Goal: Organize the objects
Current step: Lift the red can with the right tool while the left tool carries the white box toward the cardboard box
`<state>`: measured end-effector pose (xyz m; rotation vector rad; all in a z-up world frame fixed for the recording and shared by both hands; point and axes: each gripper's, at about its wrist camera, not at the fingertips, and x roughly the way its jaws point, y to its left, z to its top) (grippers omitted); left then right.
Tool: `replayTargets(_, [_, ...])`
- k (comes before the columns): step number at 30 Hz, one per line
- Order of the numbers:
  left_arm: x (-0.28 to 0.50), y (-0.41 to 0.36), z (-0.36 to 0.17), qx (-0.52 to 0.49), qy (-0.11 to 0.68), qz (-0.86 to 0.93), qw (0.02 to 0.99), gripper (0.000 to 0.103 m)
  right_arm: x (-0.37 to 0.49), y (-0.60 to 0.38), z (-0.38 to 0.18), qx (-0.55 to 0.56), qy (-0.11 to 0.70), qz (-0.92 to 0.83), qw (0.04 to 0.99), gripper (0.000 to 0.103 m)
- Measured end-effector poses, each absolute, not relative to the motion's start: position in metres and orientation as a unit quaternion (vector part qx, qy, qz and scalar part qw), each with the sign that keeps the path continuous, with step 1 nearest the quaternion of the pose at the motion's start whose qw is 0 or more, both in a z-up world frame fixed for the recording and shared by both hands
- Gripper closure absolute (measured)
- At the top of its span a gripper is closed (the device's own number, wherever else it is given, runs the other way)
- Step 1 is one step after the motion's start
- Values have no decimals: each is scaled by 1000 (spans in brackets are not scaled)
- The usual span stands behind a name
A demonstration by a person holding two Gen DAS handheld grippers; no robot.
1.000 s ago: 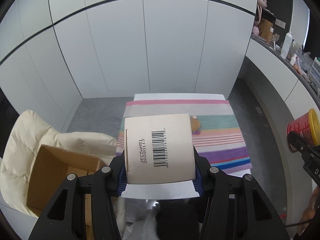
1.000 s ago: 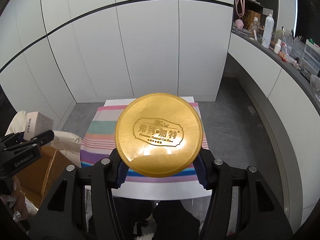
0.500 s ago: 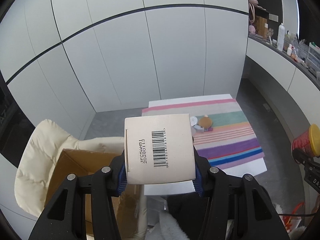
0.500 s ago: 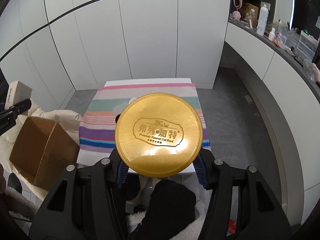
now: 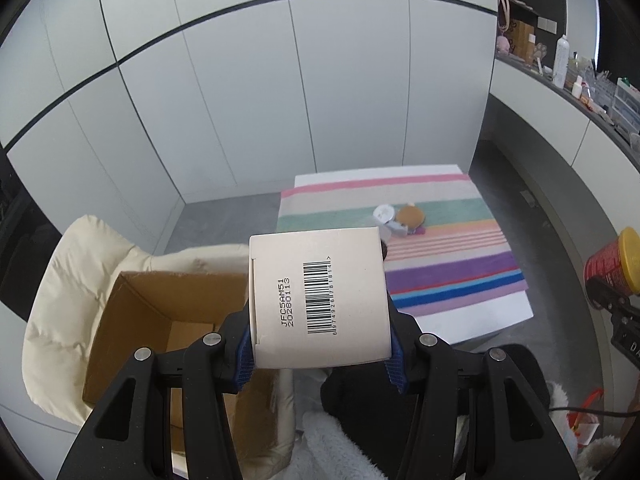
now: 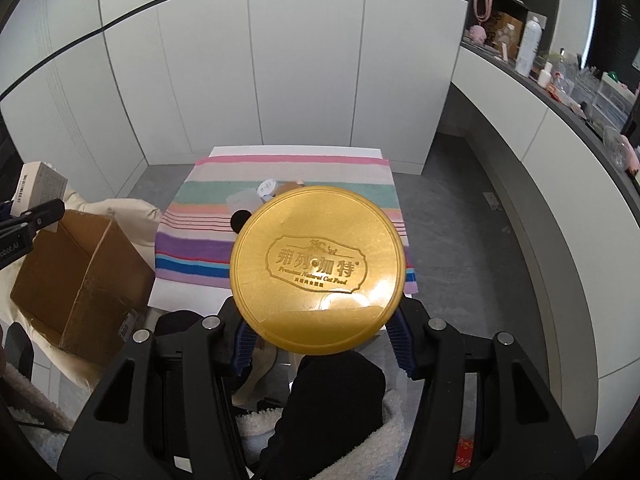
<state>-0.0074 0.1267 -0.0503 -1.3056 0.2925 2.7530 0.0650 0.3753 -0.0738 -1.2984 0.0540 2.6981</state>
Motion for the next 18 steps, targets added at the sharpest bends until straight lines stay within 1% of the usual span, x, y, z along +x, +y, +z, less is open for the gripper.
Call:
replayTargets(9, [3,58,-67,-449,61,892,-12,49,43,320,-82,-443,-9,897,13,45])
replayTargets(18, [24,-30,-81,-470,17,878,-92,49,24,216,-97,-451,-59,885,-97,45])
